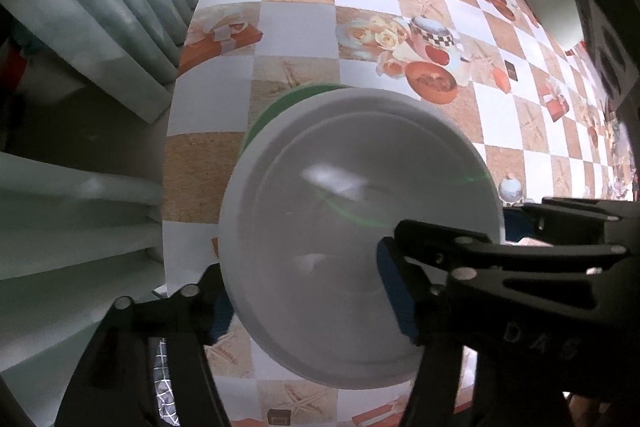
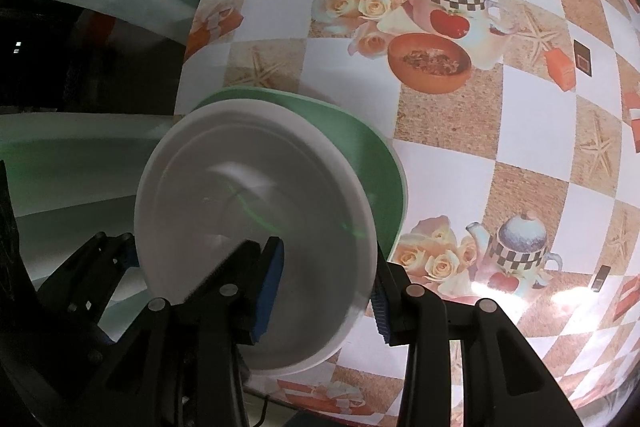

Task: Organize plates and bowls
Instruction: 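Lower the white stack onto the mint-green plate and open the left gripper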

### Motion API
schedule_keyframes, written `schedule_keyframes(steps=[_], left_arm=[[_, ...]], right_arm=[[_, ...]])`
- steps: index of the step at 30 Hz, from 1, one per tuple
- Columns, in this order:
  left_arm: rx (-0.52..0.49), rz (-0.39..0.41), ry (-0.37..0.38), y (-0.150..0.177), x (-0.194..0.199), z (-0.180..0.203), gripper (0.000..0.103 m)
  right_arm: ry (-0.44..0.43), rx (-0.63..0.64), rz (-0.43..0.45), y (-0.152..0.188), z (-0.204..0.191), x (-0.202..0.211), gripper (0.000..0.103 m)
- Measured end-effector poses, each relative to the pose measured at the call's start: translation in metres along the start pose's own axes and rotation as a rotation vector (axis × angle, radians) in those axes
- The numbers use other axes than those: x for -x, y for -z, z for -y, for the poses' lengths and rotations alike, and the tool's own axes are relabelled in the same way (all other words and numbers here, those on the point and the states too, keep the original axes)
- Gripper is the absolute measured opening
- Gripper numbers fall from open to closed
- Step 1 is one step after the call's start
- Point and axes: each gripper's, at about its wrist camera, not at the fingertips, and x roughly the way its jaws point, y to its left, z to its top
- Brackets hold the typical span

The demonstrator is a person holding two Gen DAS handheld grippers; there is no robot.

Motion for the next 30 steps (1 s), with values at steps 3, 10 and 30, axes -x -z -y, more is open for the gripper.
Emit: schedule_keyframes(steps=[3,10,30], left_arm=[[0.002,0.021,-0.002,0.001,0.0,0.001,0.075],[-0.031,0.03,0.021,-0.002,-0.003,0.002,0.08],[0.061,0.283,-0.062,0.022,0.093,-0.018,0.103]], right_arm=[[-0.003,0.003,0.005,0.0,0.001,0.002,0.043],[0.002,0.0,0.039,-0.001,0.006,0.013,0.043],[0.069,0.02,0.182,0.022,0.023,0.073,0.103]])
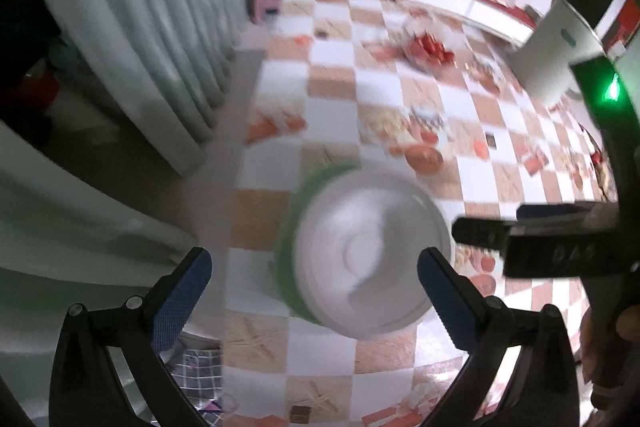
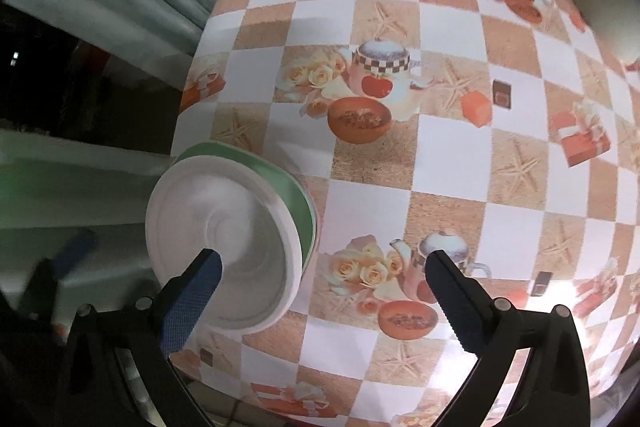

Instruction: Organize plates and bowls

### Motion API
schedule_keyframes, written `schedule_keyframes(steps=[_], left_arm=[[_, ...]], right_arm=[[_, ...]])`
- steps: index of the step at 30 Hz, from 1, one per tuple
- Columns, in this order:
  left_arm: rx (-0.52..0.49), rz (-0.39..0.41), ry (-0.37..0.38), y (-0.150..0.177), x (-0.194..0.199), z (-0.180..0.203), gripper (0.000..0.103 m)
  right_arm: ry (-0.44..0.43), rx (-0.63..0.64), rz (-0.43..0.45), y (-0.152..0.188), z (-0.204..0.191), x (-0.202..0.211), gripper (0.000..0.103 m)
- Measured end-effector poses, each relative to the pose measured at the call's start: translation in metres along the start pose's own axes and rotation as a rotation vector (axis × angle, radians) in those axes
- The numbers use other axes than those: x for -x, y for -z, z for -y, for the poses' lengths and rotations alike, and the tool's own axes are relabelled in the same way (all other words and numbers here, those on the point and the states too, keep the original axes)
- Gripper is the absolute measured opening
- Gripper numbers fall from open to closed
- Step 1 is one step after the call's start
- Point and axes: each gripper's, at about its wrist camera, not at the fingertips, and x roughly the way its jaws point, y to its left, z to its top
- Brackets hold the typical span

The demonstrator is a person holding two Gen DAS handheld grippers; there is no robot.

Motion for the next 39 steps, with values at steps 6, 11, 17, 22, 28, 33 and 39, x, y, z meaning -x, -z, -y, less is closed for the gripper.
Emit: schedule_keyframes(steps=[6,11,17,22,28,33,39], left_arm=[[0.02,-0.069,-0.022,0.003,0.012,-0.008,0.103],[0.005,-0.04,0.024,0.017,0.029,-0.002,0.103],[0.005,0.047,0.138,0.026,0.065,0.002,0.103],[0.013,0.082,0.145,0.031,0.083,0.003,0.103],[0.018,-0.06,0.024,0.04,0.067,0.003,0.103],[0.009,-0.17,-0.038,0.055,0.054,0.003,0.103],[-0.053,-0.208,-0.05,0.07,0.06,0.014,0.103]], right_arm=[[0.027,0.035,0.024,0.008,-0.013,0.014,0.103],[0.036,0.057,0.032,0.019,-0.019,0.028,0.103],[0.022,0.059,0.045,0.031,-0.025,0.04,0.103],[0.041,0.074,0.064,0.038,-0.026,0.052,0.103],[0.069,0.097,0.066,0.047,-0.031,0.061,0.103],[0.108,0.145,0.058,0.057,-0.038,0.064,0.103],[0.103,0.155,0.026,0.07,-0.041,0.067,0.103]])
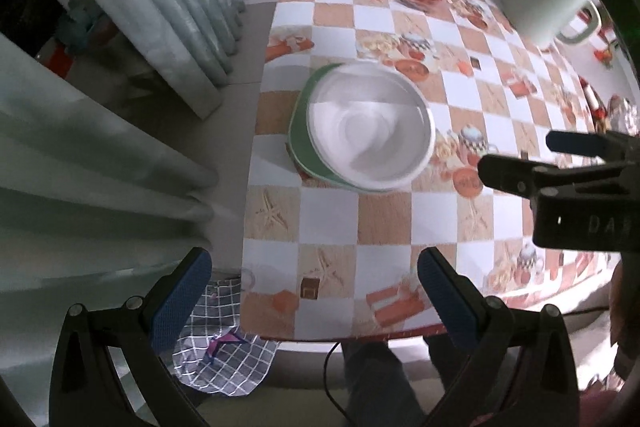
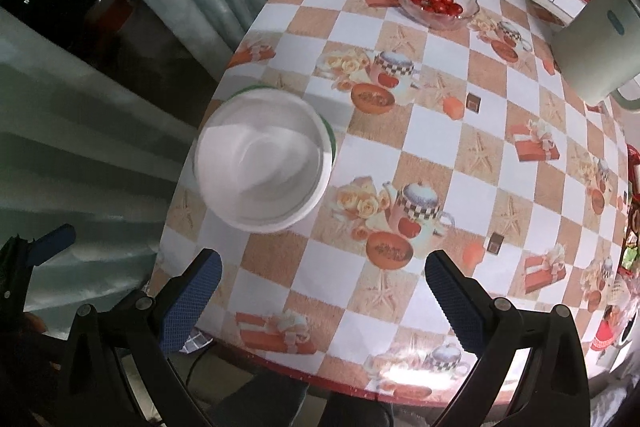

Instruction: Organize plates and bowls

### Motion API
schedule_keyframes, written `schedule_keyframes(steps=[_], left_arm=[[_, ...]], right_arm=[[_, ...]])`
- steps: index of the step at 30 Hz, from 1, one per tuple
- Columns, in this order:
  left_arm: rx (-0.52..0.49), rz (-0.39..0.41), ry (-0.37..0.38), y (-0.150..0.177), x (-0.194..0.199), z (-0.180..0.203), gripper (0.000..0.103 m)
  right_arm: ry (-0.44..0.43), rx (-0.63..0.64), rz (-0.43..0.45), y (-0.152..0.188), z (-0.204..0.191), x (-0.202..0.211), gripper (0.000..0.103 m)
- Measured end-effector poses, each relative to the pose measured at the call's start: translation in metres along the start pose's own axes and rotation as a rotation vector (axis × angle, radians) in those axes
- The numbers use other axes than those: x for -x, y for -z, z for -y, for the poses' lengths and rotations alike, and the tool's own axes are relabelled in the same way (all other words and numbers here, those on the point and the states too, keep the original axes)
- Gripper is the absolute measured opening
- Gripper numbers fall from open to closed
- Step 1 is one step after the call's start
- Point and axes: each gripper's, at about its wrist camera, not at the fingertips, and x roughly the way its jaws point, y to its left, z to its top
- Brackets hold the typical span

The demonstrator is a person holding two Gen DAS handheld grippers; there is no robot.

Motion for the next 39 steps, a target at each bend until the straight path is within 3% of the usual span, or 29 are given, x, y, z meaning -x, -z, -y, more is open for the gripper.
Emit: schedule_keyframes(steps=[8,39], left_arm=[[-0.024,-0.016,0.001,0.009,0.005,0.008,0.103],[-0.065,-0.002,0.018,0.004,0.018,0.009,0.103]], right_arm=[[0.001,0.008,-0.03,0.015,-0.004,0.003,0.103],[0.017,0.028,-0.017,0.016,-0.021,0.02,0.103]])
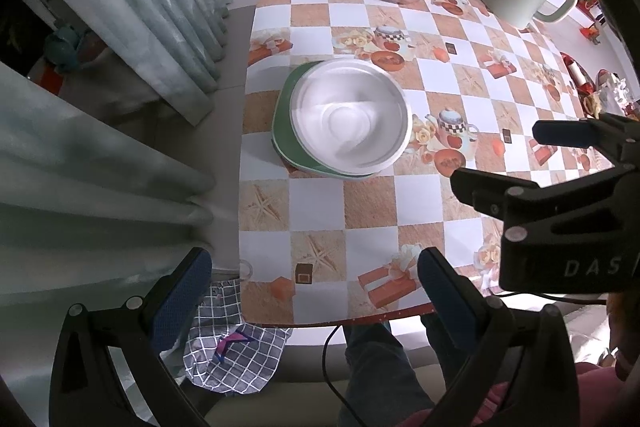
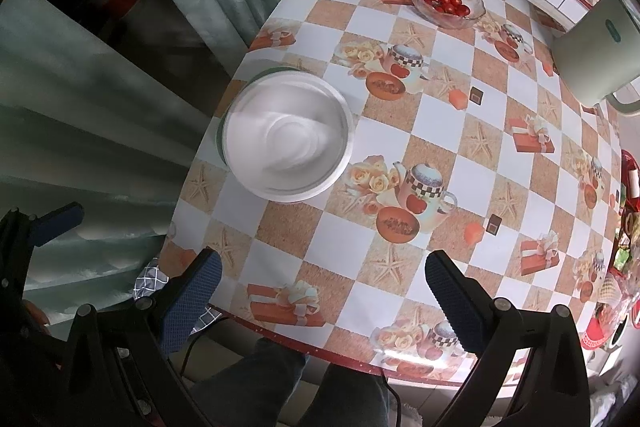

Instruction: Organize plates and bowls

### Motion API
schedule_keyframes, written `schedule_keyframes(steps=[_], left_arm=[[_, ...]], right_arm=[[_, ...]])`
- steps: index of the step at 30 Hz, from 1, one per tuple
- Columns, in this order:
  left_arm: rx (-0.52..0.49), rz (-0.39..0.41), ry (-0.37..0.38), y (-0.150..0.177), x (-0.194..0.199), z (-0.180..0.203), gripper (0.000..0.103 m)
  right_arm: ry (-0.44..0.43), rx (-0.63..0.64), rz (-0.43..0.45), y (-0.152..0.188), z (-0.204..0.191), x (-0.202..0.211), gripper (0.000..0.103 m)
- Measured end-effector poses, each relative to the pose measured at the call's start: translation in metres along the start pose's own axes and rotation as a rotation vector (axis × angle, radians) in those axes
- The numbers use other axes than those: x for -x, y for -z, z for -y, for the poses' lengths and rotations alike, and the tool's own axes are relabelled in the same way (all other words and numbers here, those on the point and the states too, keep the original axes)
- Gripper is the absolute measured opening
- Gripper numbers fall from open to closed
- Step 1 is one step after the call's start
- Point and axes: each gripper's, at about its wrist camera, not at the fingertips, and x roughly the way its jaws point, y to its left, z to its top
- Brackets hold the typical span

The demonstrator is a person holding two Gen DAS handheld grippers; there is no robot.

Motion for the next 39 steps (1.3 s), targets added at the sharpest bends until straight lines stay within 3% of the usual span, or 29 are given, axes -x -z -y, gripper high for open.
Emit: schedule_keyframes(steps=[39], left_arm=[[-0.022,0.0,-0.002,-0.0013,-0.0012,-0.0003,0.103]], right_arm=[[0.001,-0.008,0.001,0.0034,-0.0049,-0.0023,0.103]])
